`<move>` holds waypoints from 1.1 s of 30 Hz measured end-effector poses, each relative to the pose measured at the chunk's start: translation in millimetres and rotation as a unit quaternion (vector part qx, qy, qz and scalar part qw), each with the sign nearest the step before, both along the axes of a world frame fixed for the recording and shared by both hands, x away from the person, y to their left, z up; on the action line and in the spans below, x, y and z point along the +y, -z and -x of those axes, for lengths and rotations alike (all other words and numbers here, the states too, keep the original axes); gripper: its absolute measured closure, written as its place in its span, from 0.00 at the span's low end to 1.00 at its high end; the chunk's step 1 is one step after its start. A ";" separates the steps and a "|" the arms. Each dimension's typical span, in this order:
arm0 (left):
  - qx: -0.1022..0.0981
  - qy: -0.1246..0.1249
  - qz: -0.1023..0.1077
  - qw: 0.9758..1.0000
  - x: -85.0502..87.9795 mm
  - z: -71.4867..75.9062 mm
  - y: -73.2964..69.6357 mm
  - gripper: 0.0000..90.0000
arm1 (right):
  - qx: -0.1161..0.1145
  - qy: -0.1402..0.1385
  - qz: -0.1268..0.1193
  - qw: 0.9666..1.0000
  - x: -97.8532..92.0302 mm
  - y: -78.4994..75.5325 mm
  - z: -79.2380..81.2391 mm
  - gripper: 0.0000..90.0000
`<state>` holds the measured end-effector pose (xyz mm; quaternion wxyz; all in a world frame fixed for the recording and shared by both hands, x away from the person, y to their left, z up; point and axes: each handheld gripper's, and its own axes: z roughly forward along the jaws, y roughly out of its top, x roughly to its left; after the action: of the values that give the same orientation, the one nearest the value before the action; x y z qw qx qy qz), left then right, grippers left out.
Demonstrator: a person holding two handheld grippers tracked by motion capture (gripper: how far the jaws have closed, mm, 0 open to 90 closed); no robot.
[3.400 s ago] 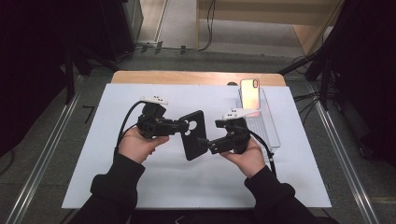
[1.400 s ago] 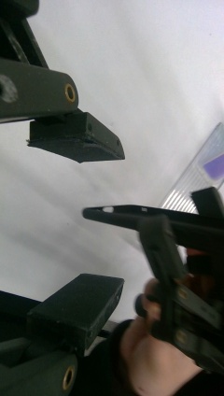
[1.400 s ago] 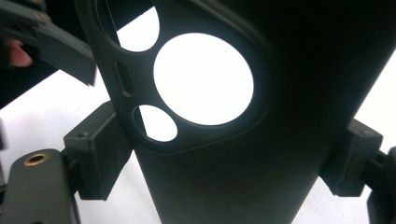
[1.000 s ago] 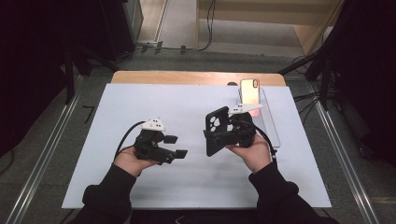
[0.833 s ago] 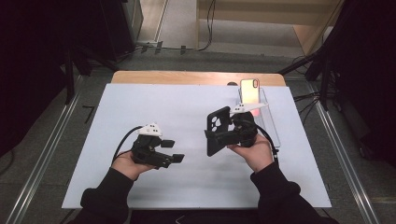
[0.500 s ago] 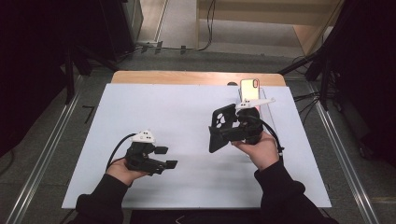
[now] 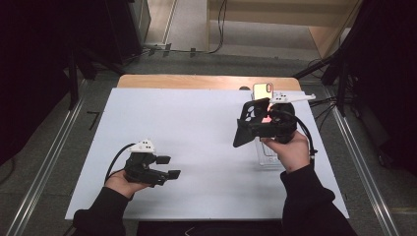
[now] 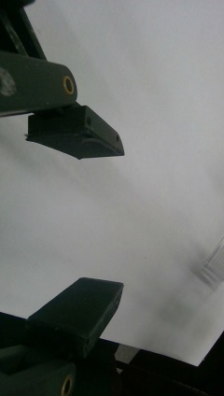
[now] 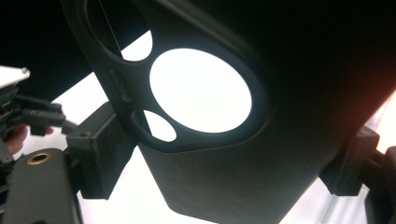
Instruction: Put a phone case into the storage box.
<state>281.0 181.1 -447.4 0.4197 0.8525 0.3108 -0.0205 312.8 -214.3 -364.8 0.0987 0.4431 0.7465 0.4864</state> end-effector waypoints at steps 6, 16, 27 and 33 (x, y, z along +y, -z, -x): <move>0.000 -0.008 0.000 1.000 4.2 -0.3 0.6 0.32 | -0.010 0.029 -0.003 1.000 -20.3 -9.7 -2.1 0.16; 0.004 -0.017 0.007 1.000 10.0 3.1 1.4 0.32 | -0.007 0.072 0.006 0.997 -47.6 -12.3 -12.7 0.17; 0.010 -0.025 0.005 1.000 16.2 6.2 2.5 0.32 | 0.002 0.120 0.025 0.992 -69.8 -1.2 -33.2 0.17; 0.012 -0.027 0.009 1.000 17.2 6.6 2.7 0.32 | 0.017 0.141 0.030 0.989 -74.4 14.3 -51.0 0.16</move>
<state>274.4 198.2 -450.1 0.4238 0.8397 0.3388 -0.0220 363.8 -288.7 -379.1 0.1671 0.5488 0.6925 0.4375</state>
